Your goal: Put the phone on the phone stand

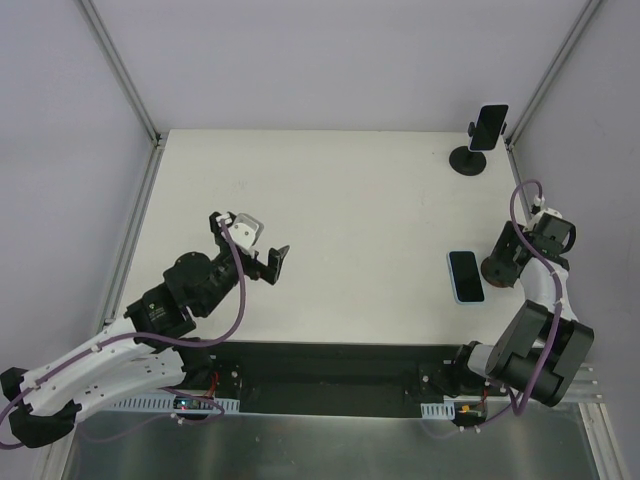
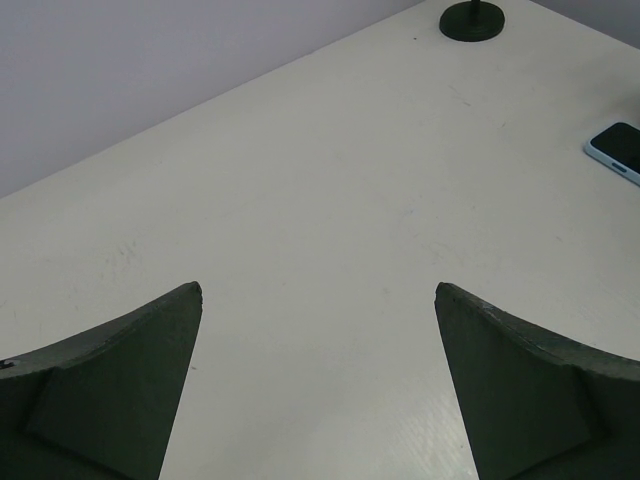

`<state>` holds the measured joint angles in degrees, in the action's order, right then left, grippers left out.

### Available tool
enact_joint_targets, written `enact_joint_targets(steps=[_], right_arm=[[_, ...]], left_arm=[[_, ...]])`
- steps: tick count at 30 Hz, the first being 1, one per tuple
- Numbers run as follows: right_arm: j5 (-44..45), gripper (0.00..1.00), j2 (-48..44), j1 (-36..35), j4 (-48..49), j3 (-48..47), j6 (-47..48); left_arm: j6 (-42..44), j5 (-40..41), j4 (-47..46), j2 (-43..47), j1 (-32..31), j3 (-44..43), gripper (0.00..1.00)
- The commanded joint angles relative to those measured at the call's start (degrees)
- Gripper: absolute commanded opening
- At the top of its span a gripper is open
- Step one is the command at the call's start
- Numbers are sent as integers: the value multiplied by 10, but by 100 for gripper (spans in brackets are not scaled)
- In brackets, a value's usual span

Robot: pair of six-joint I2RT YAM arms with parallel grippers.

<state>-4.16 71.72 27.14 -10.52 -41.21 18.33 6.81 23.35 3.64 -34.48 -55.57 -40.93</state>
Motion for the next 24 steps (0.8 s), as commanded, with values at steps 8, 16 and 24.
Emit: enact_joint_targets(steps=[8, 16, 24], right_arm=[[-5, 40, -29, 1, 30, 17, -1], [23, 1, -36, -7, 63, -30, -21], [71, 0, 40, -133, 44, -180, 9]], left_arm=[[13, 27, -31, -23, -7, 6, 99], [21, 41, -35, -52, -7, 8, 99], [20, 49, -35, -81, 29, 10, 99]])
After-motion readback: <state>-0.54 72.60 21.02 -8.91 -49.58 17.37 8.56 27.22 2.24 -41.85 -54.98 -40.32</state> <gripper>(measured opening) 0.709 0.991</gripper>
